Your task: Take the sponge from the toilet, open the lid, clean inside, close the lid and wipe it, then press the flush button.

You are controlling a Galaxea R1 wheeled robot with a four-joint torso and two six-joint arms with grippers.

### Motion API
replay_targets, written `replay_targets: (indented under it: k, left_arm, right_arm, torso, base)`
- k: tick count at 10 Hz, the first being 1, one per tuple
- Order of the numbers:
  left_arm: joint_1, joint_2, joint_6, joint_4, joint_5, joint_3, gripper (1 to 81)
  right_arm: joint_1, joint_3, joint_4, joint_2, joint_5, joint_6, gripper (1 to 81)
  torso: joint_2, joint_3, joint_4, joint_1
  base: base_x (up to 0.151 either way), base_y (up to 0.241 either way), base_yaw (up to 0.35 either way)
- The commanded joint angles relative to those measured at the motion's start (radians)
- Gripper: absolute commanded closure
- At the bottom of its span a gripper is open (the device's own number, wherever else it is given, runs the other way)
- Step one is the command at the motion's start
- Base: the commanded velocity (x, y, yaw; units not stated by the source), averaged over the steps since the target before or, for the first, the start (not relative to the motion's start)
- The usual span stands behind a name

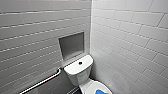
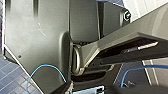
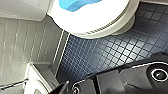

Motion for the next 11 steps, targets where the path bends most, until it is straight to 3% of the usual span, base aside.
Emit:
replay_targets:
  k: [1, 2, 4, 6, 7, 9, 11]
  left_arm:
    - [0.003, 0.008, 0.006, -0.008, 0.065, -0.009, 1.0]
    - [0.012, 0.014, 0.006, -0.007, 0.065, -0.009, 1.0]
    - [0.048, 0.025, 0.006, -0.004, 0.062, -0.009, 1.0]
    - [0.085, 0.04, 0.006, 0.004, 0.059, -0.009, 1.0]
    - [0.096, 0.042, 0.006, 0.002, 0.059, -0.009, 1.0]
    - [0.101, 0.042, 0.006, 0.001, 0.059, -0.011, 1.0]
    - [0.107, 0.043, 0.006, -0.004, 0.059, -0.011, 1.0]
  right_arm:
    - [0.076, 0.019, 0.004, -0.018, -0.012, 0.002, 1.0]
    - [0.086, 0.018, 0.005, -0.013, -0.012, 0.002, 1.0]
    - [0.117, 0.021, 0.008, -0.005, -0.012, 0.005, 1.0]
    - [0.158, 0.016, 0.01, 0.016, -0.018, 0.028, 1.0]
    - [0.175, 0.015, 0.01, 0.03, -0.021, 0.04, 1.0]
    - [0.203, -0.013, 0.01, 0.061, -0.021, 0.08, 1.0]
    - [0.215, -0.056, 0.007, 0.081, -0.017, 0.137, 1.0]
  torso:
    - [-0.098, -0.091, 0.0, 0.063]
    - [-0.134, -0.121, 0.0, 0.086]
    - [-0.206, -0.125, 0.0, 0.133]
    - [-0.285, -0.095, 0.0, 0.183]
    - [-0.32, -0.101, 0.0, 0.204]
    - [-0.396, -0.155, 0.0, 0.252]
    - [-0.465, -0.18, 0.0, 0.294]
  base:
    - [0.0, 0.0, 0.0]
    - [0.0, 0.0, 0.0]
    - [0.0, 0.0, 0.0]
    - [0.0, 0.0, 0.0]
    - [0.0, 0.0, 0.0]
    - [0.0, 0.0, 0.0]
    - [0.0, 0.0, 0.0]
